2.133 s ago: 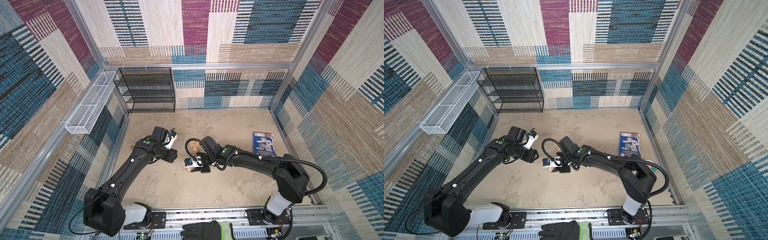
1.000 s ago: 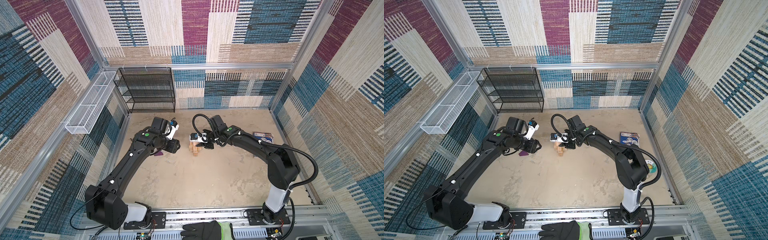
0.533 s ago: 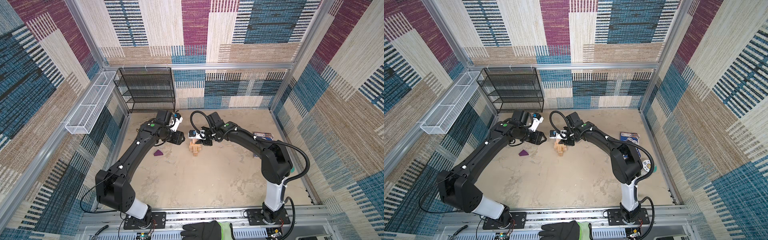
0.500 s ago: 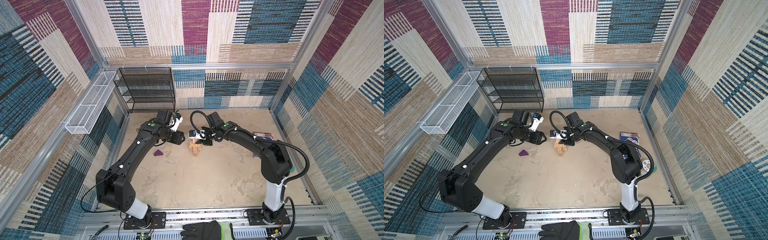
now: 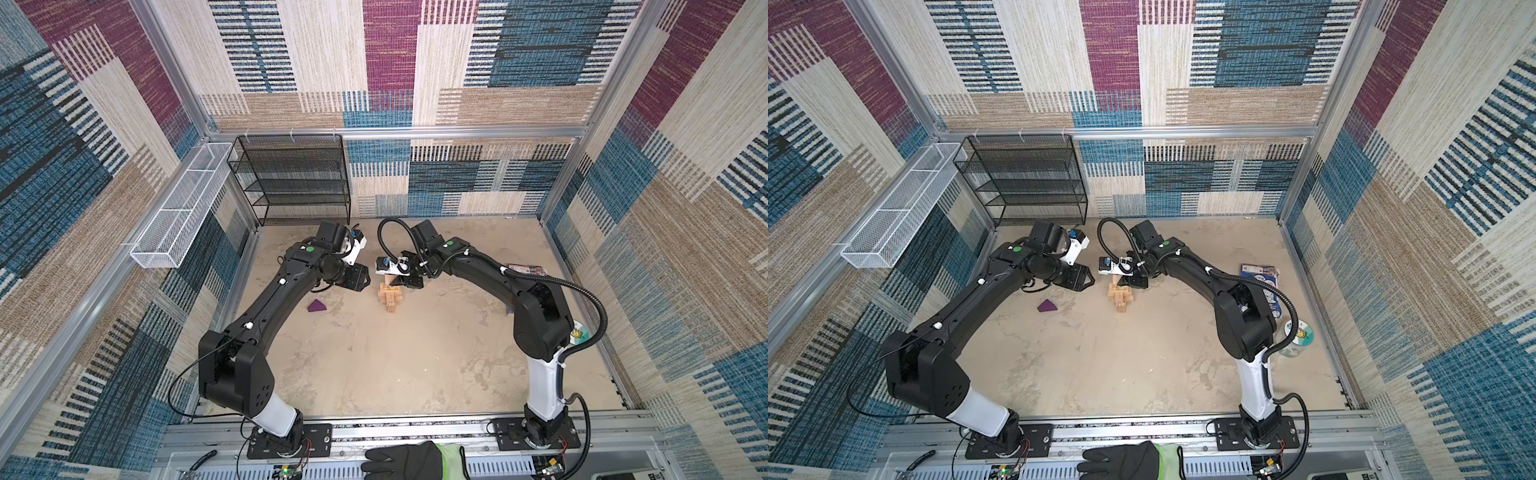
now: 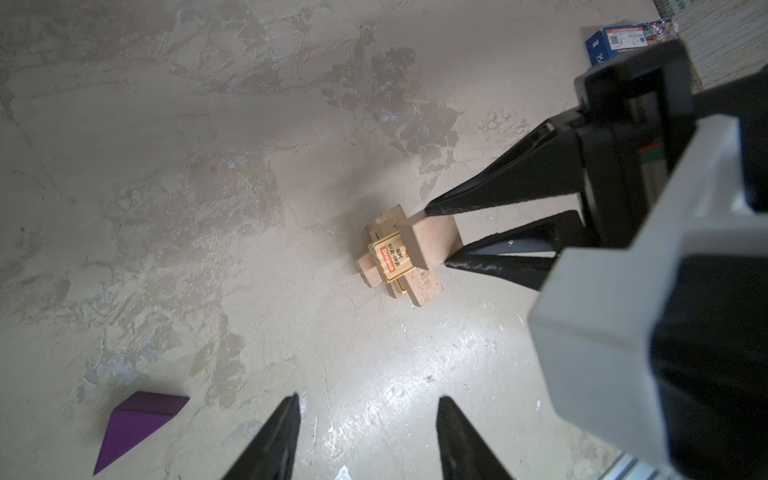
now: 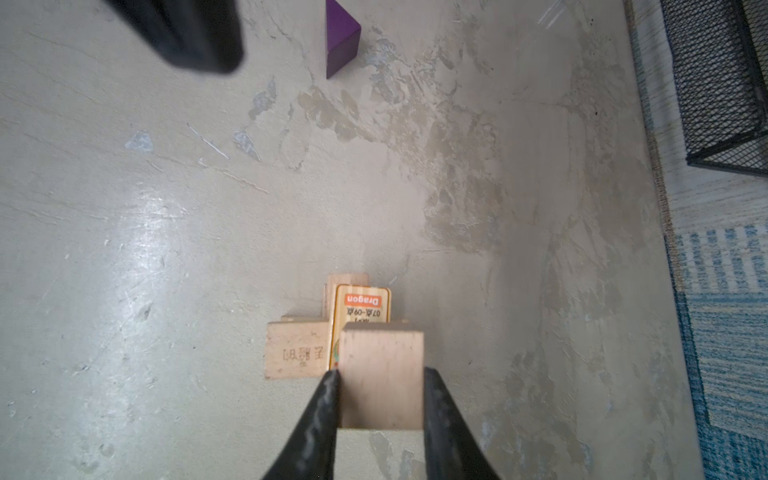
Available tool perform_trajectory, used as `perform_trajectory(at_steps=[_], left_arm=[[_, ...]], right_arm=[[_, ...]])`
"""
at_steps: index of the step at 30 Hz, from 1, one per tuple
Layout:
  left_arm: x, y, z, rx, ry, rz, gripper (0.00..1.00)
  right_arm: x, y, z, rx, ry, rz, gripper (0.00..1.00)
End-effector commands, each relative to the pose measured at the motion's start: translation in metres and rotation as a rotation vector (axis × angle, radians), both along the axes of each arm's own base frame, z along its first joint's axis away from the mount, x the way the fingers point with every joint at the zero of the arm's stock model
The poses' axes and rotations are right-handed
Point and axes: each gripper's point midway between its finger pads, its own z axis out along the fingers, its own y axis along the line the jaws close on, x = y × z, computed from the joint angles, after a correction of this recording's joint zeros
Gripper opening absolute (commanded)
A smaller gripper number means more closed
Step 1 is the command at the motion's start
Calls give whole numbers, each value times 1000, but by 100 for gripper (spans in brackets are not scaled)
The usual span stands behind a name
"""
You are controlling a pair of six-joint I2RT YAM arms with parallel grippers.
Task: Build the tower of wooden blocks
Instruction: 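Lower the plain wooden cube onto the stack top with the right gripper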
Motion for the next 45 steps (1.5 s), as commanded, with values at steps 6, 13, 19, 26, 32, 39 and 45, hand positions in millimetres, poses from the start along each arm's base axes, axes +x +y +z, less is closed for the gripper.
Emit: perform_trajectory(at_steps=[6, 13, 19, 26, 32, 39, 45], left_arm=[[0, 0, -2, 0, 7, 7, 57], [1, 0, -5, 4, 11, 7, 57], [2, 0, -7, 7, 18, 6, 57], [2, 1, -8, 11, 17, 7, 57], [2, 1, -9, 12, 19, 7, 57], [2, 1, -8, 12, 19, 7, 57], [2, 1, -9, 14, 18, 7, 56]], right_arm=[[-1, 0, -7, -18, 37, 5, 0], [-1, 1, -8, -16, 45, 5, 2], [-2, 2, -9, -17, 61, 0, 8], [-1, 2, -11, -19, 68, -5, 15], [-2, 1, -10, -17, 68, -7, 23], [-2, 2, -7, -11, 65, -5, 37], [-4, 2, -5, -7, 69, -1, 33]])
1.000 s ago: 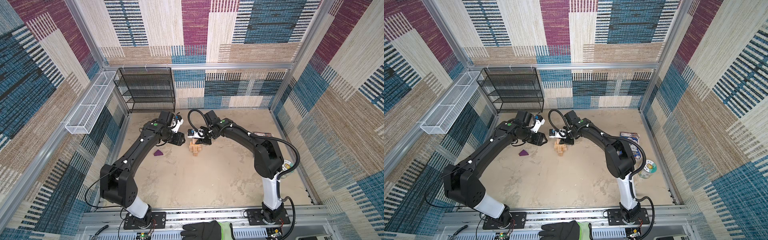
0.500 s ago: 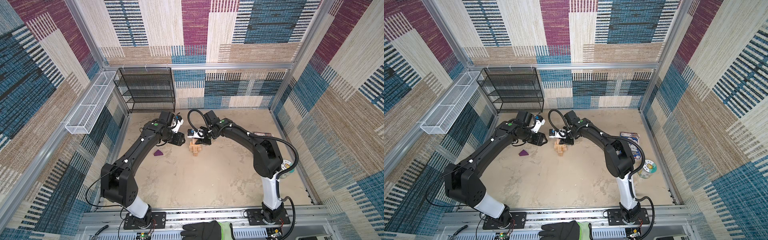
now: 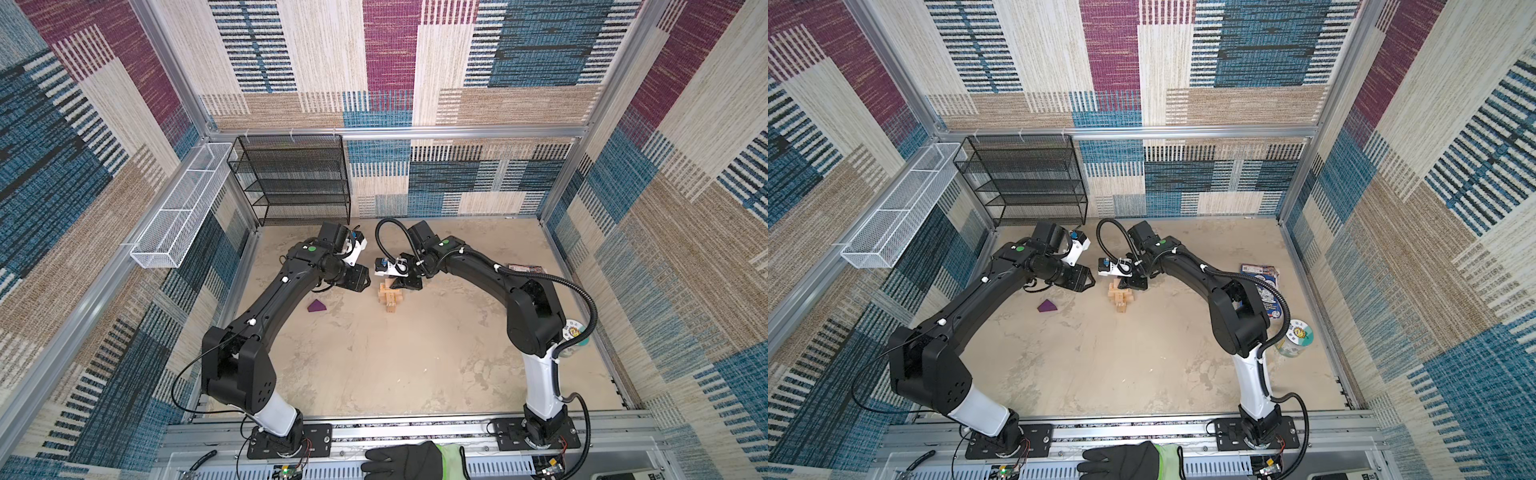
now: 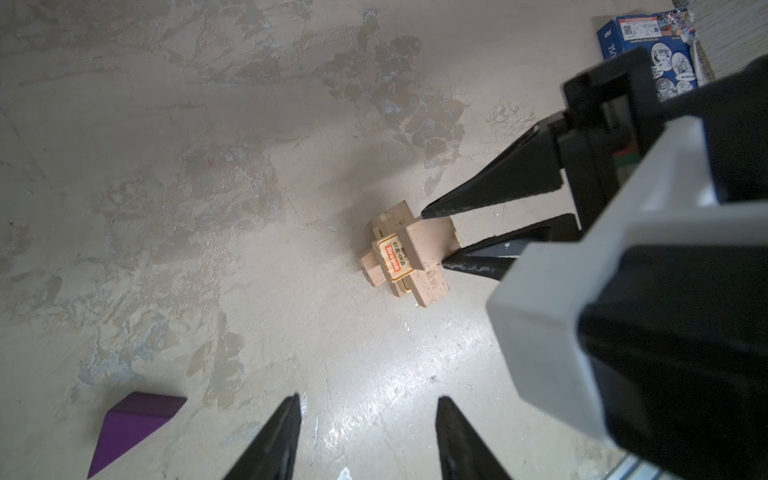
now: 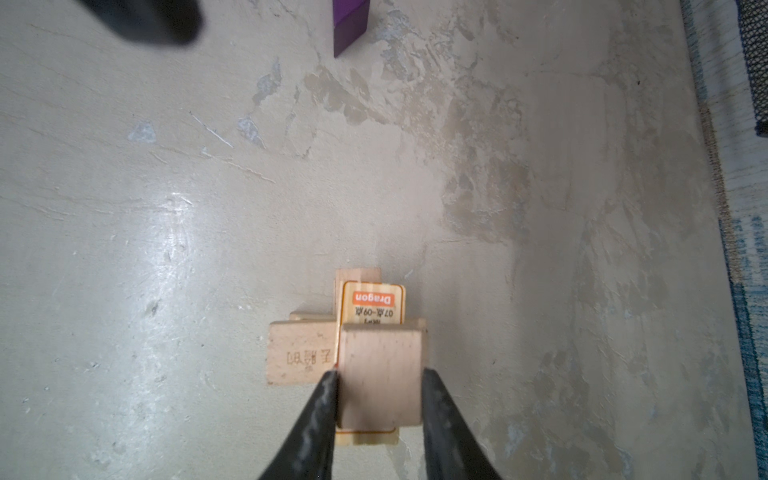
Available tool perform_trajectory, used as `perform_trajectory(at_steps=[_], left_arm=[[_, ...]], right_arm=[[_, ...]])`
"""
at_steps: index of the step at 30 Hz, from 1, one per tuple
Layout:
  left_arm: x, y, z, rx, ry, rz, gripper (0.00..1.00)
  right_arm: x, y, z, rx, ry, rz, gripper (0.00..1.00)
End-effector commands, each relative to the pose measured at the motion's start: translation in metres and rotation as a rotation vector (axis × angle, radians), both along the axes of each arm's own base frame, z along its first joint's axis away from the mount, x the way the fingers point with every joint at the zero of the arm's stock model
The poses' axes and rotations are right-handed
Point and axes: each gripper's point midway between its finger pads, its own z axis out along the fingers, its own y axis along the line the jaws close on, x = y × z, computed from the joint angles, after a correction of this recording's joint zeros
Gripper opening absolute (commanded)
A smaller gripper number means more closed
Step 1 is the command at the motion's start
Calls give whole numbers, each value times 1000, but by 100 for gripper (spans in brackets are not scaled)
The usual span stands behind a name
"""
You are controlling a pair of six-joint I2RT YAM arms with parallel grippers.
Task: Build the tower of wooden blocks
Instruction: 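Lower the plain wooden cube onto the stack top with the right gripper, then open the right gripper and raise it off the cube on the stack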
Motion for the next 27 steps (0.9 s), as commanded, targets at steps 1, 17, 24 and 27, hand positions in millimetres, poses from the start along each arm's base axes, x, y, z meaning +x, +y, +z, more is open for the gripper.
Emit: perform_trajectory(at_steps=[1, 17, 24, 27], left_arm=[[0, 1, -2, 7, 3, 7, 56], [0, 4, 0, 13, -6, 12, 56], [1, 5, 1, 18, -11, 15, 56], [1, 6, 2, 22, -16, 25, 56]], right_arm=[[-4, 3, 7, 22, 11, 11, 32], [-7, 5, 18, 48, 3, 21, 41], [-5, 6, 22, 58, -2, 13, 52], [-4, 6, 27, 64, -11, 7, 52]])
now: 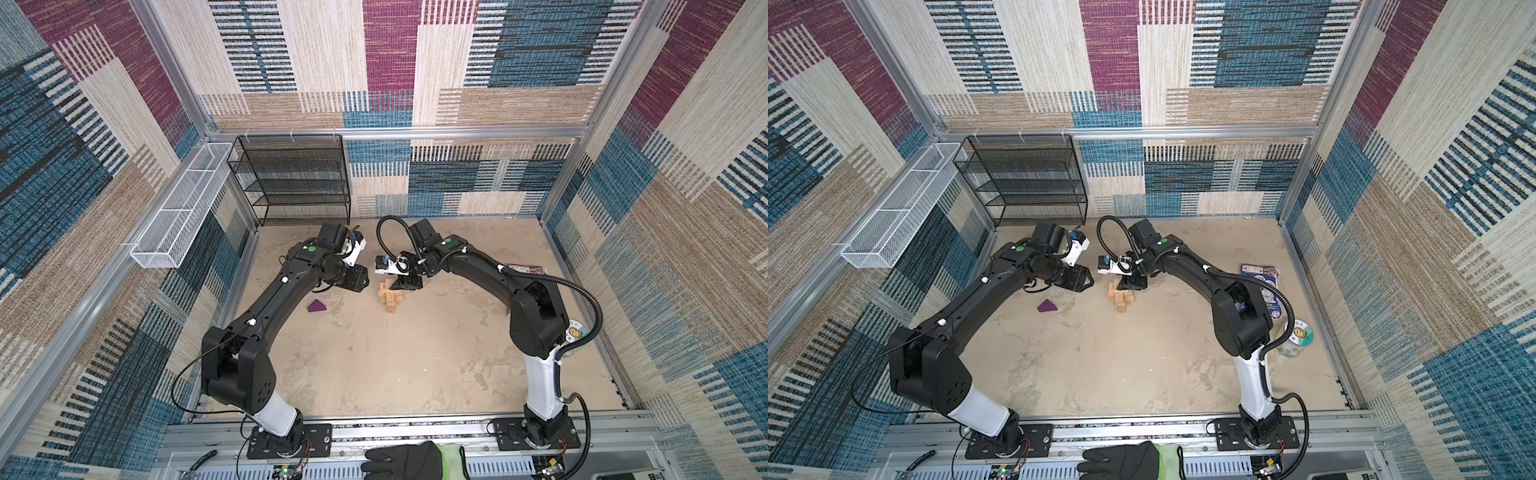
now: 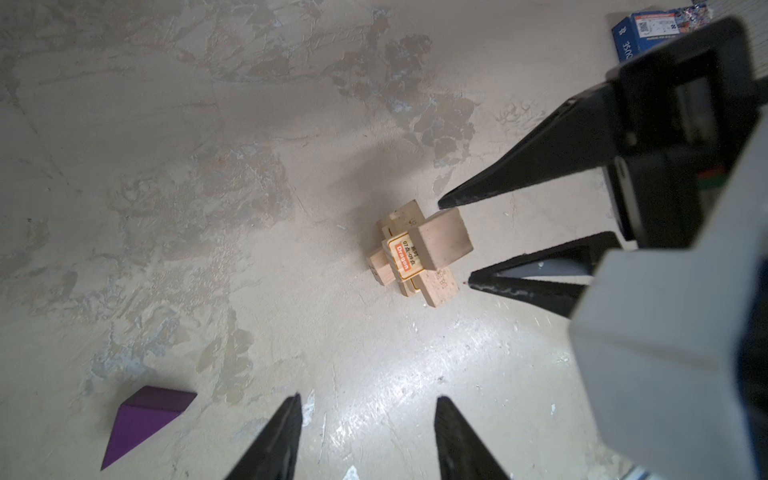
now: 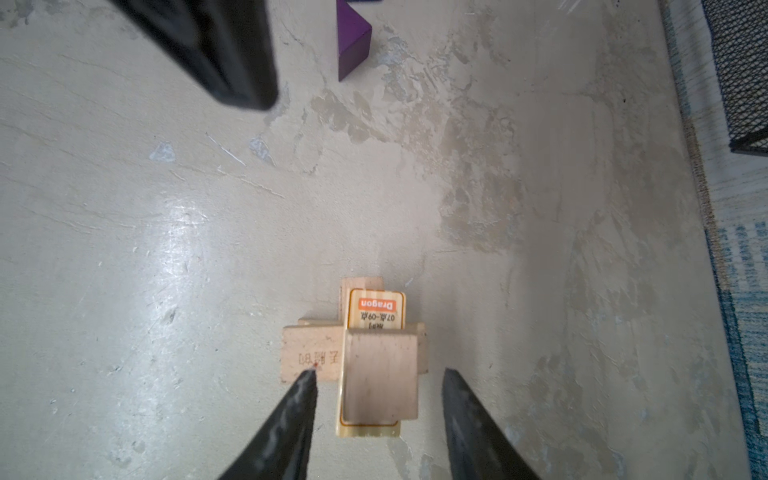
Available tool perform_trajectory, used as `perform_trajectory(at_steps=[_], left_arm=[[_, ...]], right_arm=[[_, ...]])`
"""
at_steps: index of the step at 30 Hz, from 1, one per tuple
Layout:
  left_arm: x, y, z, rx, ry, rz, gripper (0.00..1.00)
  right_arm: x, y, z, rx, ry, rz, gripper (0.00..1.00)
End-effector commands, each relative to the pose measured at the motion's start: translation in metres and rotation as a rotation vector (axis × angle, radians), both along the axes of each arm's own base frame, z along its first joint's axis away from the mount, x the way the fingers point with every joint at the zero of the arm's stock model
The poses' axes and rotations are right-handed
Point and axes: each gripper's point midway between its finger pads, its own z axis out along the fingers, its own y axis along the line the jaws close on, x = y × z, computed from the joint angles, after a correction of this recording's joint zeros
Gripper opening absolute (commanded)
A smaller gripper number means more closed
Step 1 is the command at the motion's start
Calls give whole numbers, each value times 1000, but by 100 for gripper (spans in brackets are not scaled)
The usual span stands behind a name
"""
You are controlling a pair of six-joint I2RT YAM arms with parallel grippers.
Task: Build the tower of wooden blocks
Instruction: 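Open the right gripper and raise it off the cube on the stack, then move the left gripper over the purple triangular prism and lower it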
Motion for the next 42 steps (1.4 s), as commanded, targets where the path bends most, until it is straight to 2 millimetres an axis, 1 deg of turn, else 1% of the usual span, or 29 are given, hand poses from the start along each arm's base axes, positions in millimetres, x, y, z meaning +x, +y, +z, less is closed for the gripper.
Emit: perform_trajectory(at_steps=[1, 4, 7, 10, 11, 12, 15, 17, 20, 22, 24, 26, 29, 31, 34, 36, 42], left_arm=[[0, 3, 4, 5, -12, 20, 56], [0, 9, 8, 20, -27, 47, 56], [1, 18, 12, 53, -53, 85, 56], [2, 32, 14, 104, -81, 143, 57], [2, 37, 15, 120, -89, 165, 57], [2, 42, 15, 138, -94, 185, 58], [0, 56, 12, 165, -106, 251, 60], [-1, 63, 9, 167, -108, 293, 62], [-3, 75, 2, 164, -95, 357, 64], [-4, 86, -5, 163, -71, 404, 66], [-3, 98, -12, 152, -42, 458, 67], [-4, 109, -23, 117, 9, 505, 68], [-5, 122, -41, 61, 76, 564, 73], [-5, 127, -52, 56, 110, 584, 75], [-4, 132, -68, 82, 159, 594, 78], [-1, 133, -75, 93, 183, 595, 79], [17, 130, -90, 107, 224, 590, 77]], right_arm=[[1, 5, 16, 37, -22, 5, 52], [1, 6, 28, 63, -46, 4, 52], [2, 7, 45, 109, -92, -5, 51], [-3, 8, 69, 185, -157, -7, 51], [-2, 8, 84, 224, -194, -12, 51], [-6, 7, 83, 240, -201, -15, 51], [-10, 4, 107, 325, -287, -36, 51], [-16, 2, 118, 375, -327, -41, 51], [-23, -1, 128, 421, -362, -48, 51], [-25, -2, 131, 437, -358, -57, 52], [-24, -2, 130, 438, -338, -73, 52], [-24, -1, 127, 434, -313, -80, 52], [-25, 1, 122, 429, -290, -79, 51], [-27, 3, 118, 424, -278, -74, 51], [-30, 5, 116, 421, -266, -64, 51], [-32, 5, 114, 419, -261, -57, 51], [-36, 7, 106, 400, -237, -48, 51]])
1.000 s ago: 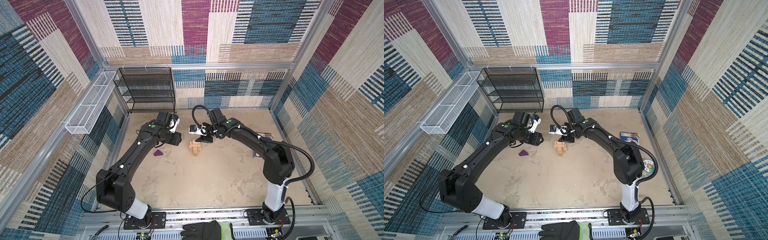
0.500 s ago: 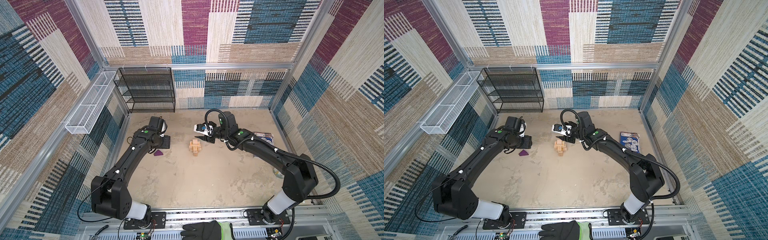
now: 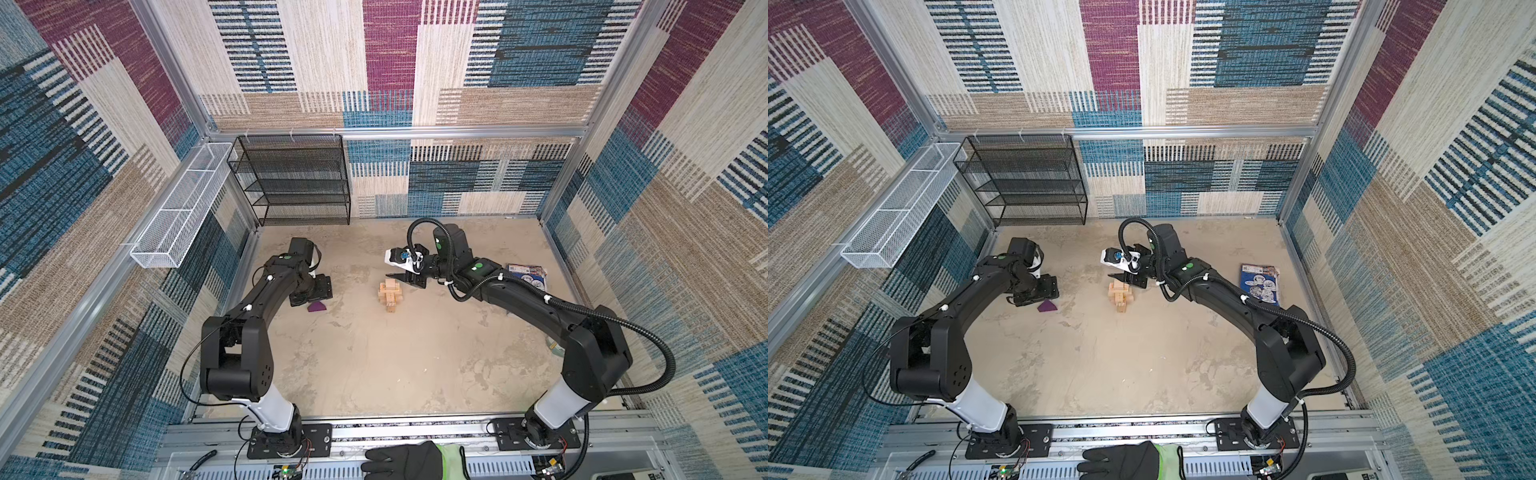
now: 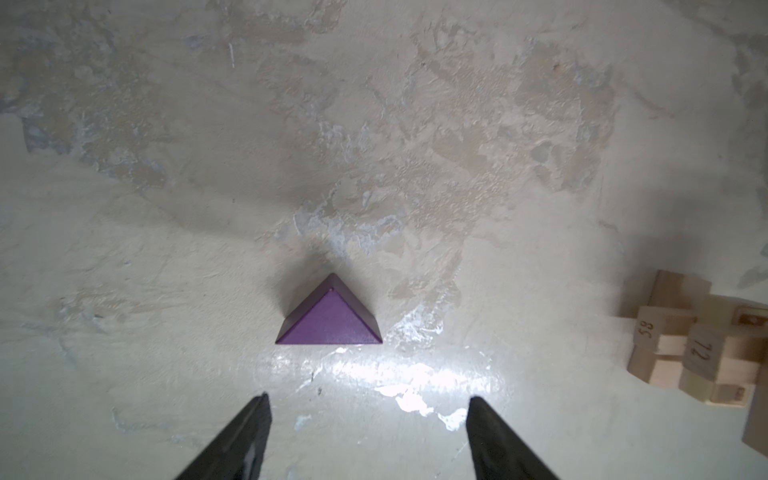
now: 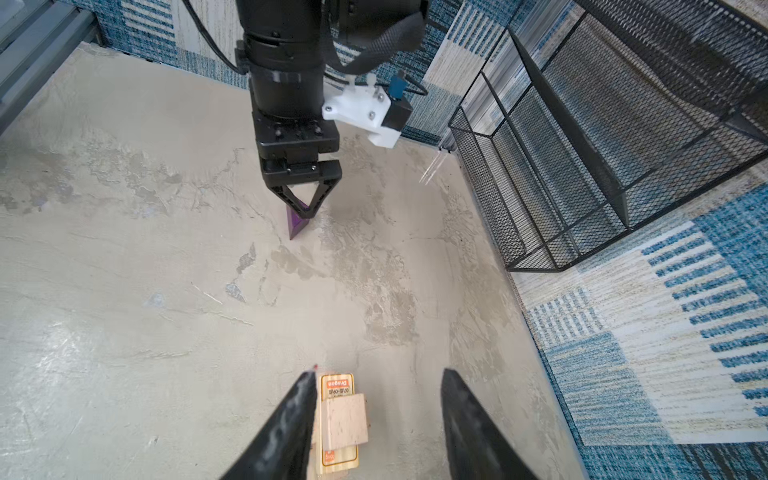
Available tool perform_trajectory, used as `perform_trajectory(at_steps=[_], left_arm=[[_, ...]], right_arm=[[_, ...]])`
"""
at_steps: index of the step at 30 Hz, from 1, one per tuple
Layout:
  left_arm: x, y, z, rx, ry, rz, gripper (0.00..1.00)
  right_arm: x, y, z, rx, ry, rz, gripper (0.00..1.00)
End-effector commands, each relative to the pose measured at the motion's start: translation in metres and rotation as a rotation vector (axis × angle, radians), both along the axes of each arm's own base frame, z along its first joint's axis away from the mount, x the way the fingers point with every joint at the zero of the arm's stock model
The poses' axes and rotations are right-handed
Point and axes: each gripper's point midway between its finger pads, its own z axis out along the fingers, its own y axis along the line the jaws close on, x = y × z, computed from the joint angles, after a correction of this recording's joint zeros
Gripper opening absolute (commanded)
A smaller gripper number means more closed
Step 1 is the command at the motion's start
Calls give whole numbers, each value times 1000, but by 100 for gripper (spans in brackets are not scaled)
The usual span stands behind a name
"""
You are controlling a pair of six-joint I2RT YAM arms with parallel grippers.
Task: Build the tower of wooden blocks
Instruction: 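Move the left gripper over the purple triangular prism and lower it, then close the left gripper on the purple triangular prism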
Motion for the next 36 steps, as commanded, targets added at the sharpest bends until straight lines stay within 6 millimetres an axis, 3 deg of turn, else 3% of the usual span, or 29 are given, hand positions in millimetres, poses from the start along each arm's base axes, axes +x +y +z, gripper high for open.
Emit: perform_trajectory(at_steps=[1, 7, 18, 30, 36], left_arm=[[10, 0, -5, -3, 10, 20, 77], [20, 2, -24, 16, 47, 39, 69], [-6, 9, -55, 44, 107, 76, 64], [-25, 13, -67, 50, 121, 105, 62], [-21, 12, -59, 46, 94, 103, 62]], right_arm=[[-4, 2, -2, 0, 20, 17, 51], [-11, 4, -9, -15, 42, 30, 51], [-16, 7, -25, -55, 77, 46, 50], [-20, 9, -33, -76, 89, 55, 50], [-20, 9, -32, -81, 86, 55, 50]])
